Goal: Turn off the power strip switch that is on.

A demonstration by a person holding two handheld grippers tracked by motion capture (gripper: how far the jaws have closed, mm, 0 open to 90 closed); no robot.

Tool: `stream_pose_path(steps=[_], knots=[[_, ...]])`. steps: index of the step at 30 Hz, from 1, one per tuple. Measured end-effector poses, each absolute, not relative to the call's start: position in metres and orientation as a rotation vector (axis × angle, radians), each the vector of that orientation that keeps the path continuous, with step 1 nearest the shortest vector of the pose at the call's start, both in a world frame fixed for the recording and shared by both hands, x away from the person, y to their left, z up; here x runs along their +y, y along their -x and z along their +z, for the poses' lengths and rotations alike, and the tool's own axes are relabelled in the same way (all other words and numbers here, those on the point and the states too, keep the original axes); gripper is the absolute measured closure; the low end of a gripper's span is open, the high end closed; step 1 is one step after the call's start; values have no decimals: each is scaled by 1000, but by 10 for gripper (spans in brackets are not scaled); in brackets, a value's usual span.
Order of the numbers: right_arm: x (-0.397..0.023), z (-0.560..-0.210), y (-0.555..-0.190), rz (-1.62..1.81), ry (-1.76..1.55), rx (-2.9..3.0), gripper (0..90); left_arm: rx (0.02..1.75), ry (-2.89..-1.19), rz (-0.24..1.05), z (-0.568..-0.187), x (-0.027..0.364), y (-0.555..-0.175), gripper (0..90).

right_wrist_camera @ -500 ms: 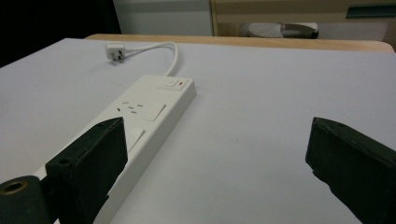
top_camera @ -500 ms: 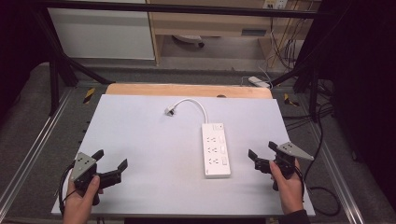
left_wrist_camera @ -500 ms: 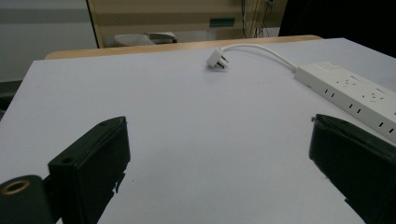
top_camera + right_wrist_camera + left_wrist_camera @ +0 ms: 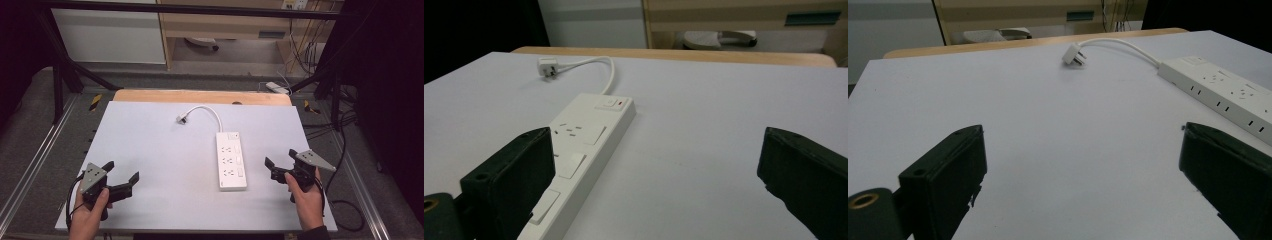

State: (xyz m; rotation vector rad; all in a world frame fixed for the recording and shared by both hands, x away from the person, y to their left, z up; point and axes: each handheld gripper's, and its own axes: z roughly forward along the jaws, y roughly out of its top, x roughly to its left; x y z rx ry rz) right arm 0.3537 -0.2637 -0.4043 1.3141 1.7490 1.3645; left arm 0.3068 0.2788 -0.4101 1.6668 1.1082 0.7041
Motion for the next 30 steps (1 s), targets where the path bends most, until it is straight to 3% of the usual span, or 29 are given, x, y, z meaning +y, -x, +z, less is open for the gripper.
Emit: stream_pose_path(steps=[20, 30], knots=[[-237, -390, -351, 1429, -1228, 1832, 29, 1099, -1693, 663, -413, 273, -310, 50], [-218, -391, -357, 1414, -1218, 1907, 93, 1097, -1704, 656, -414, 271, -311, 50]])
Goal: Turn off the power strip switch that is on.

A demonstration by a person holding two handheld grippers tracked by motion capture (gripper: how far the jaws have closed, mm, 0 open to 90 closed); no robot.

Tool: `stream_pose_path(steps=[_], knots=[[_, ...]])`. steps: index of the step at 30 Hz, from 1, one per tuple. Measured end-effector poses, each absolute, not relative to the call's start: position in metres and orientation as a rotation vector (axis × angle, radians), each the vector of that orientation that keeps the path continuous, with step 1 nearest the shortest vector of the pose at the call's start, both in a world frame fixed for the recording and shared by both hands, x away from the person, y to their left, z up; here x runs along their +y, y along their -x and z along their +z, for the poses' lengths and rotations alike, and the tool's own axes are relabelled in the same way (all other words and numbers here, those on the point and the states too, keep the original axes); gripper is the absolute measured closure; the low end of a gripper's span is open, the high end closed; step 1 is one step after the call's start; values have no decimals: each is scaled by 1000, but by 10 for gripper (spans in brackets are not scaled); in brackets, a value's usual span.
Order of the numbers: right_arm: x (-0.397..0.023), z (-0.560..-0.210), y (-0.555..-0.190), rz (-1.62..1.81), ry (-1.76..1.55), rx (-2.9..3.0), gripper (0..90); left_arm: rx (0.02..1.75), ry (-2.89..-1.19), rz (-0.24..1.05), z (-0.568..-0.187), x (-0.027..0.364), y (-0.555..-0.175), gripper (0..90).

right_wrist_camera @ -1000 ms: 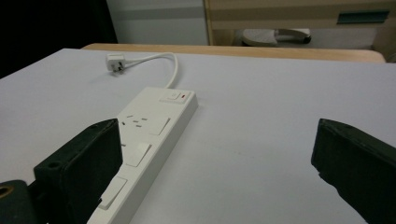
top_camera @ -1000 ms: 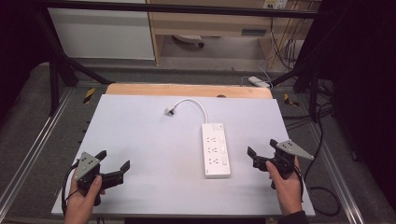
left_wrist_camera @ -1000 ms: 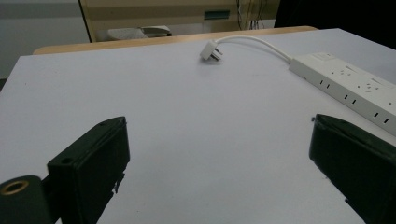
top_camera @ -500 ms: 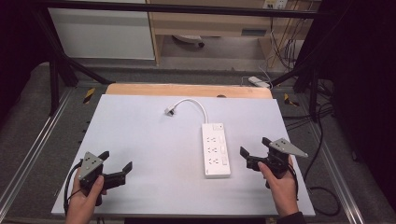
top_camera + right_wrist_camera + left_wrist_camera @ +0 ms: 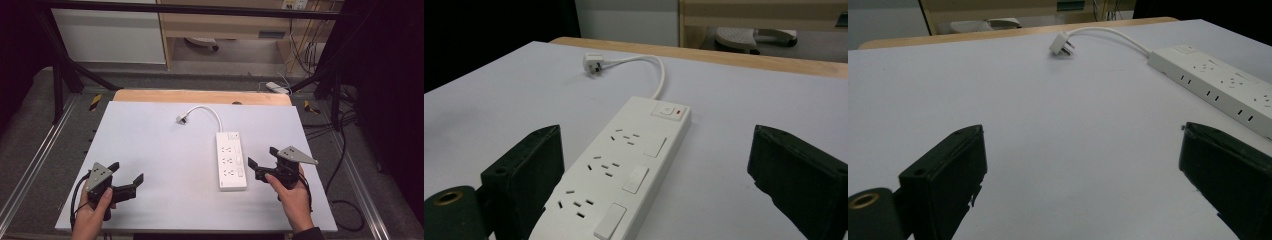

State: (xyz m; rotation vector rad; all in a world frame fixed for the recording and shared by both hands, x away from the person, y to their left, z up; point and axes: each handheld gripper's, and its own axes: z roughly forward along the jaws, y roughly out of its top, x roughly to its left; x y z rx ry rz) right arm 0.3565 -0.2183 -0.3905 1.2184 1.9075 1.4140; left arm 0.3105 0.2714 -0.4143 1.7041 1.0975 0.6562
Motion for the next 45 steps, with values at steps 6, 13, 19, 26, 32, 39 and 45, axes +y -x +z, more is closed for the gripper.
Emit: stream_pose_path(steps=[6, 13, 19, 26, 32, 39, 45], knots=[[-207, -394, -360, 1417, -1204, 1954, 175, 1099, -1709, 653, -415, 271, -311, 50], [-190, -400, -362, 1413, -1162, 2022, 417, 1097, -1711, 651, -415, 271, -311, 50], [-183, -408, -362, 1406, -1126, 2069, 693, 1106, -1704, 645, -416, 272, -313, 51], [-187, -414, -362, 1423, -1135, 2097, 861, 1165, -1654, 648, -417, 277, -317, 55], [-197, -420, -364, 1404, -1177, 2115, 900, 1174, -1645, 652, -417, 278, -316, 59], [-197, -422, -362, 1393, -1199, 2151, 900, 1183, -1634, 654, -417, 277, -315, 58], [-193, -426, -357, 1356, -1194, 2212, 900, 1190, -1646, 642, -418, 276, -315, 61]])
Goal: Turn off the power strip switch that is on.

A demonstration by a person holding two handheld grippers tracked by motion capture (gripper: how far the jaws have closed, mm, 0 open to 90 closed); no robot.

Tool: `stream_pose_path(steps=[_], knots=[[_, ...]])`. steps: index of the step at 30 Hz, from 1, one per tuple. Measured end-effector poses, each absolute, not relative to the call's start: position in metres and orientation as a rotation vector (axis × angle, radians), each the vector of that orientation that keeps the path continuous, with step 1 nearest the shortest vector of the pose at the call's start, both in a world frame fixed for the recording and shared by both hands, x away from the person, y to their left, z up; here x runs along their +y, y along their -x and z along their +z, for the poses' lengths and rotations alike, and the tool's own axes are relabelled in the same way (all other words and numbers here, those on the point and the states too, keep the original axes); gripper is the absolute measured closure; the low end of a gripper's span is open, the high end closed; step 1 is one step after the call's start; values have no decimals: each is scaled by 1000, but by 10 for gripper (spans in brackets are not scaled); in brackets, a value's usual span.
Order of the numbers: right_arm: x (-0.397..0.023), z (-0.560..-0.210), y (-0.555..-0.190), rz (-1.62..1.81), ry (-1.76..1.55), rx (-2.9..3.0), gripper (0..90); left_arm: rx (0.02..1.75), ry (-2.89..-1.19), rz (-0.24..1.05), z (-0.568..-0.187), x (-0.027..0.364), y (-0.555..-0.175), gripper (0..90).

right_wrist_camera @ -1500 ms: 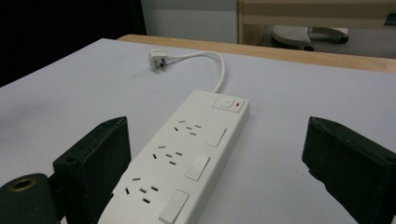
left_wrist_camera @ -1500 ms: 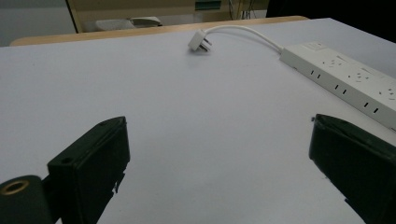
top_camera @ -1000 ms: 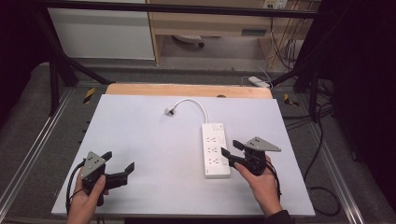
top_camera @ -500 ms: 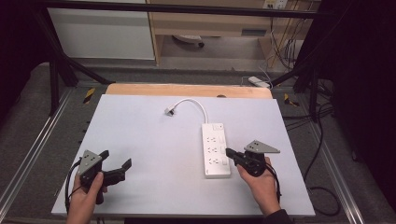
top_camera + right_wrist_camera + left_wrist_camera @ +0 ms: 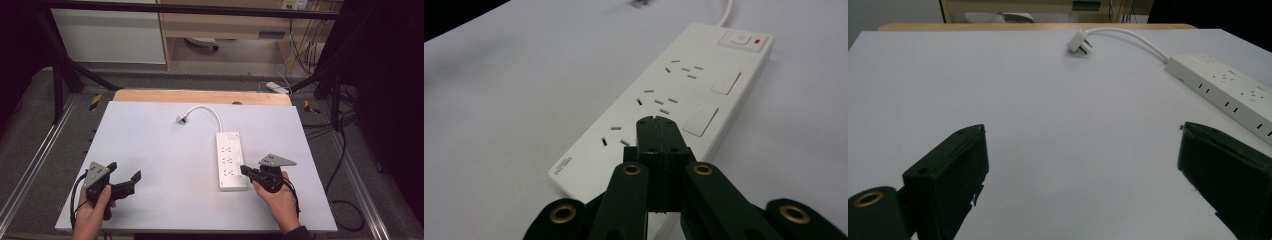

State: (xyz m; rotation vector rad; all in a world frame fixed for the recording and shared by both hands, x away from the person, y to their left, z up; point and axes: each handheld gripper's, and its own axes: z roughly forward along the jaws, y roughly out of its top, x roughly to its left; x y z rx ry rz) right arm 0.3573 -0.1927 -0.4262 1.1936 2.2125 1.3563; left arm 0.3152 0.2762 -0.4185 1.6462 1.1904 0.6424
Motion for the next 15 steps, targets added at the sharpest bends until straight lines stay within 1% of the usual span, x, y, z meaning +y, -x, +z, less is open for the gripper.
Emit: stream_pose_path(steps=[15], knots=[[-187, -433, -358, 1275, -1180, 2250, 900, 1182, -1664, 648, -419, 275, -315, 62]])
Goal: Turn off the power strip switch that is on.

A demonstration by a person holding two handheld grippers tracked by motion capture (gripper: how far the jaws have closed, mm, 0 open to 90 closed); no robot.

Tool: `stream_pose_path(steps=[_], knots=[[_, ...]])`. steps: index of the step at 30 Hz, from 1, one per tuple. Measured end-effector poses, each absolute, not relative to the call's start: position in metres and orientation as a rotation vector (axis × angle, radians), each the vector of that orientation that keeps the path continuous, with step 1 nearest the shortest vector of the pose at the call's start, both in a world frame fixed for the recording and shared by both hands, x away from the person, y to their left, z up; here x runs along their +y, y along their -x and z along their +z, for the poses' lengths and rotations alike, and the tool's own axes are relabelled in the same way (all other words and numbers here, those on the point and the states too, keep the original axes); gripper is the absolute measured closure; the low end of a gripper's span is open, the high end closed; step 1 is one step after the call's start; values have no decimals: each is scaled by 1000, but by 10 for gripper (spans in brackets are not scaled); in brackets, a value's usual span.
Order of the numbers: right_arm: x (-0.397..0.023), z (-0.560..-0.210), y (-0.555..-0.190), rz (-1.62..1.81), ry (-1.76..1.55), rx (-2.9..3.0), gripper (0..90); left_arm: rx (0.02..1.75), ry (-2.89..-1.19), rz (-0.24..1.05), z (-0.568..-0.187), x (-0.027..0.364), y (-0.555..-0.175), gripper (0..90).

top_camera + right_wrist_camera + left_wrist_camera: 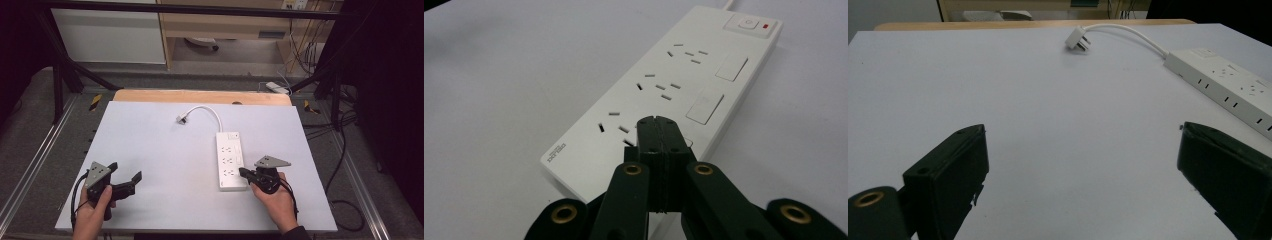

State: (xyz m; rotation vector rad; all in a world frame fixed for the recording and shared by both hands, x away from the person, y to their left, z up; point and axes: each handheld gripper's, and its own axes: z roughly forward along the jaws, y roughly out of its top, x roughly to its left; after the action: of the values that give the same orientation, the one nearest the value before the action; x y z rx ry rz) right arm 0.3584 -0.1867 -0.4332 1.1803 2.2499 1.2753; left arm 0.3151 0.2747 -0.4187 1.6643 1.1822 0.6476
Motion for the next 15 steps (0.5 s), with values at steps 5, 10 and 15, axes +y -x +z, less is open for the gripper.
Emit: stream_pose_path(steps=[5, 10, 15], knots=[[-185, -436, -359, 1256, -1181, 2259, 900, 1171, -1678, 652, -419, 273, -315, 61], [-185, -439, -361, 1248, -1184, 2263, 900, 1162, -1691, 657, -419, 272, -315, 61], [-185, -441, -362, 1250, -1182, 2269, 900, 1162, -1694, 652, -419, 272, -315, 61]])
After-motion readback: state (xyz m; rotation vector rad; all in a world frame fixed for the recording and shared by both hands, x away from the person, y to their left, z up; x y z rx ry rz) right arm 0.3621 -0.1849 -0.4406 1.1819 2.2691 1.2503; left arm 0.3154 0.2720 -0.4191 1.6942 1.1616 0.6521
